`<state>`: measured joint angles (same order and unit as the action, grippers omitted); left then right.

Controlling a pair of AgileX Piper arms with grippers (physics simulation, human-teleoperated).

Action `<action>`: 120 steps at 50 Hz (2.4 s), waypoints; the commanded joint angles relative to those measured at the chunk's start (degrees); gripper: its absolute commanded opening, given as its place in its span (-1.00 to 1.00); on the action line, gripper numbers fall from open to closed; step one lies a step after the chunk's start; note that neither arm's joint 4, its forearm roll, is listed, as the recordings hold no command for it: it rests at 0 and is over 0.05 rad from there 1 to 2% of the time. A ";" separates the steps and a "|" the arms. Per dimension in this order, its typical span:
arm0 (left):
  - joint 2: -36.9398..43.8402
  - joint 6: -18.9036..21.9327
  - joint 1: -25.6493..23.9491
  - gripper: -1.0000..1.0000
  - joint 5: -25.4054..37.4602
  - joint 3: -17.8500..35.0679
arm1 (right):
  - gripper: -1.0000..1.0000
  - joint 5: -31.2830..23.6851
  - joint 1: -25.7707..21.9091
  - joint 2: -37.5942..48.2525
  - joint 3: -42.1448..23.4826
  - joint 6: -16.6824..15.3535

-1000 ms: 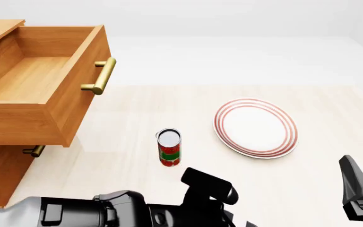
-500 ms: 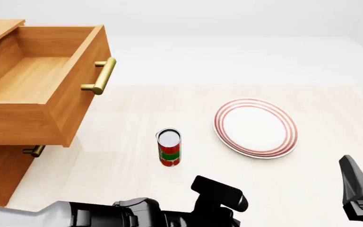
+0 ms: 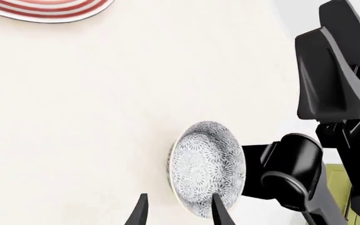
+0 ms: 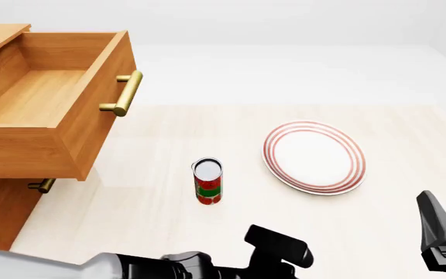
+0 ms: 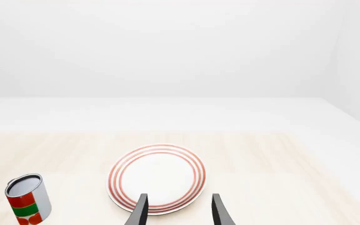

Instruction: Put the bowl in the top drawer of the cabinet.

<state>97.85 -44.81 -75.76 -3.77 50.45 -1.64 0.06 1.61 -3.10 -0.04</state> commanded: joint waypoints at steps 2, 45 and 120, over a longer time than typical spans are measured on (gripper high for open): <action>1.88 -0.40 -0.08 1.00 -0.73 0.74 | 1.00 0.00 0.00 0.00 0.00 0.00; 7.41 -3.03 -1.01 1.00 -3.54 2.46 | 1.00 0.00 0.00 0.00 0.00 0.01; 12.92 -7.46 -3.15 -1.00 -9.12 2.24 | 1.00 0.00 0.00 -0.01 0.00 0.00</action>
<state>111.11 -52.24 -78.64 -12.54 52.83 -1.64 0.06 1.61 -3.10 -0.04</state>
